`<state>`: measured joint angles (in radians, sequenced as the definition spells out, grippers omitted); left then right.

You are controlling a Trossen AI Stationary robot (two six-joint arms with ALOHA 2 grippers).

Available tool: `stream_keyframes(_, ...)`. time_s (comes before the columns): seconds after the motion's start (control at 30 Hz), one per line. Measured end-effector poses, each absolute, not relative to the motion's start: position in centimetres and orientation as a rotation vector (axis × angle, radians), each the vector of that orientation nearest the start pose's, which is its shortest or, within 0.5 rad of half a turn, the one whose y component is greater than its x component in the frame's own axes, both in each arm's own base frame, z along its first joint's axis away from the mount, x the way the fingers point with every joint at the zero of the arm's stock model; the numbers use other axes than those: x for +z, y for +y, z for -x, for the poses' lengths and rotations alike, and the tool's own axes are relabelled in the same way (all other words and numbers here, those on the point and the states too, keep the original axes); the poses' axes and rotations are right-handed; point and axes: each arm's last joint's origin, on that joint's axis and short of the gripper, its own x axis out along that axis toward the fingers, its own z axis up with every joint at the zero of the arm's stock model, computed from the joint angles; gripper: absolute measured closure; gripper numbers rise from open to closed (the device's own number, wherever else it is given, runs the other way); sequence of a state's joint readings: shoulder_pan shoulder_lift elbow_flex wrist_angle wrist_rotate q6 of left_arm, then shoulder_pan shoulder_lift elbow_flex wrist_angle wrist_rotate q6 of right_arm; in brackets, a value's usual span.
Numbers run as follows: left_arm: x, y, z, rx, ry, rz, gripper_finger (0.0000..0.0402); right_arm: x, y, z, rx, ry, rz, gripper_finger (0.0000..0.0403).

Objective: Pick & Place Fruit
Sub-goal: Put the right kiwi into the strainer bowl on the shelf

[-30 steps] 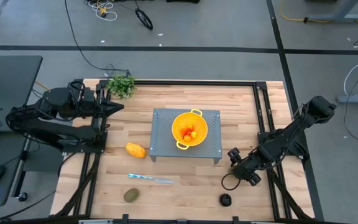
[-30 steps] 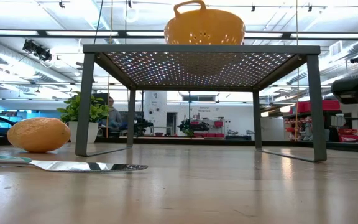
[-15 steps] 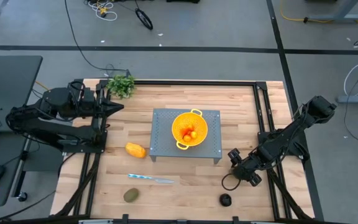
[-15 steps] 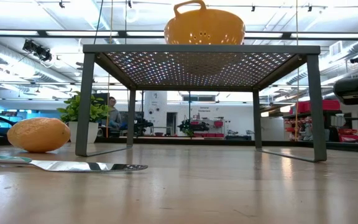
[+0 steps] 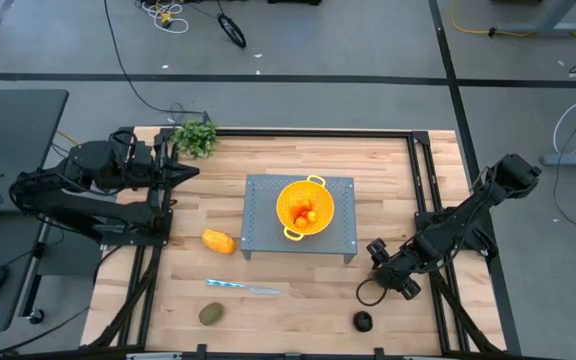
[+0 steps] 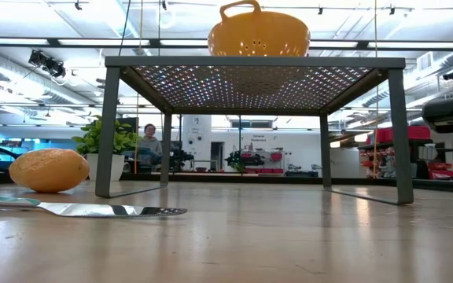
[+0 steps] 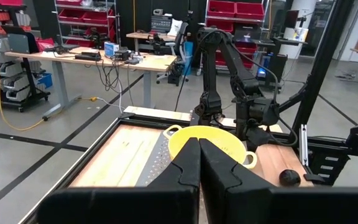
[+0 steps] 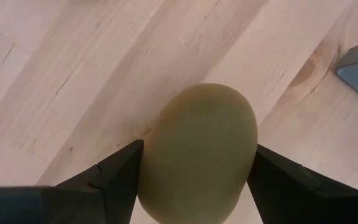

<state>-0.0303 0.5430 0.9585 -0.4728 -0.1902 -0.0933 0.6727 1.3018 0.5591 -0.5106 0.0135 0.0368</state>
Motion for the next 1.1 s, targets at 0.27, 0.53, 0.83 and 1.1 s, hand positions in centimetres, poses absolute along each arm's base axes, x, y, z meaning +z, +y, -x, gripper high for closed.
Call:
stream_keyframes(0.27, 38.8, 0.3, -9.0, 0.162, 0.05, 0.087, 0.0401, 15.4, 13.0, -16.5, 0.538, 1.157, 0.39, 0.014)
stream_keyframes(0.53, 38.8, 0.3, -9.0, 0.162, 0.049, 0.087, 0.0401, 17.8, 13.9, -17.9, 0.497, 1.053, 0.388, 0.014)
stream_keyframes(0.83, 38.8, 0.3, -9.0, 0.162, 0.051, 0.087, 0.0401, 18.0, 14.0, -18.0, 0.496, 1.048, 0.388, 0.014)
stream_keyframes(1.1, 38.8, 0.3, -9.0, 0.162, 0.051, 0.087, 0.0401, 19.5, 14.4, -18.4, 0.447, 1.062, 0.294, 0.014)
